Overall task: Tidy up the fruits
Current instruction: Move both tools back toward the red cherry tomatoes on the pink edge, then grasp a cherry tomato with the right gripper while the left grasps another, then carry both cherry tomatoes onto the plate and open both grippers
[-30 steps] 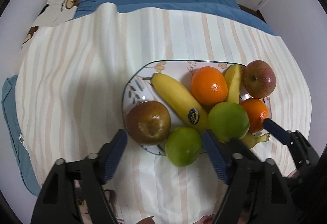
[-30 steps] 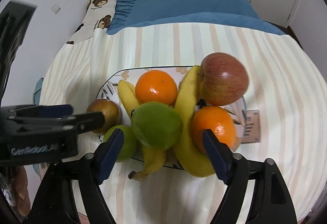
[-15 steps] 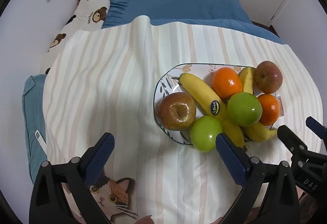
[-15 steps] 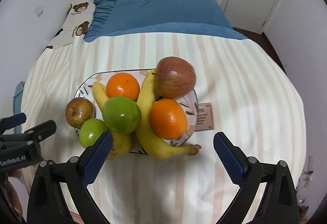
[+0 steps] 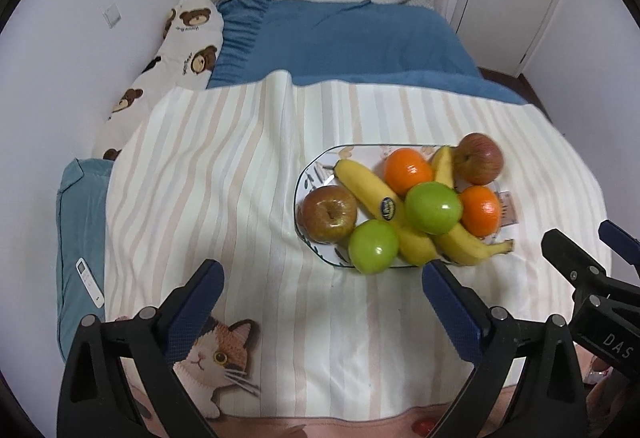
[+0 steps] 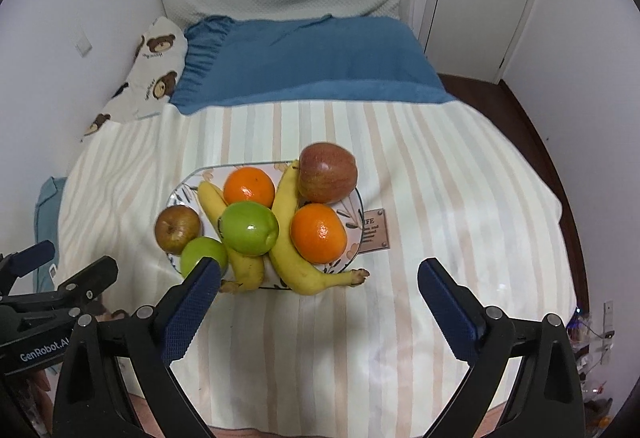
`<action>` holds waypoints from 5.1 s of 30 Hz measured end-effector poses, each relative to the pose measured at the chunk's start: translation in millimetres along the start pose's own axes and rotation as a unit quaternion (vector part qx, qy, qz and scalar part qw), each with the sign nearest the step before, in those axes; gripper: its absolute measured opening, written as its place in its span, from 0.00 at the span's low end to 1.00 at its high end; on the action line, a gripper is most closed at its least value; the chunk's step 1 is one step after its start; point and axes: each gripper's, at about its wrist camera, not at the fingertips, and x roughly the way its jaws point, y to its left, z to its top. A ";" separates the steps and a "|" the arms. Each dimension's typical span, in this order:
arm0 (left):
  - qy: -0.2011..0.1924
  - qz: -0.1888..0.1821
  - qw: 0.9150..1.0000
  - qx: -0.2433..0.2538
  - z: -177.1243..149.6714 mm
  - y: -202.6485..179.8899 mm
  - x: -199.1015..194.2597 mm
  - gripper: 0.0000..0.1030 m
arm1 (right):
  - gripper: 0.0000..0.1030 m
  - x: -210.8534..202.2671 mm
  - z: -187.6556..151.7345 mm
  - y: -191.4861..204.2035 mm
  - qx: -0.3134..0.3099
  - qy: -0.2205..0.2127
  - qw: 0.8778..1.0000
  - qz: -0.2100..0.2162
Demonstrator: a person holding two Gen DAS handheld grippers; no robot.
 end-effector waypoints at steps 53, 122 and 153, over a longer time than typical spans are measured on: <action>0.147 0.027 0.987 0.053 -166.6 -24.8 15.8 0.98 | 0.61 21.6 -215.5 -26.8 0.014 0.225 0.964 0.144; 0.148 -0.127 0.980 0.031 -98.2 -72.9 28.4 0.26 | 0.28 27.9 -129.5 -59.2 0.052 0.123 0.982 0.132; 0.228 -0.126 0.964 0.053 62.4 -48.3 178.7 0.27 | 0.28 112.2 -12.3 5.4 0.056 0.078 0.977 0.188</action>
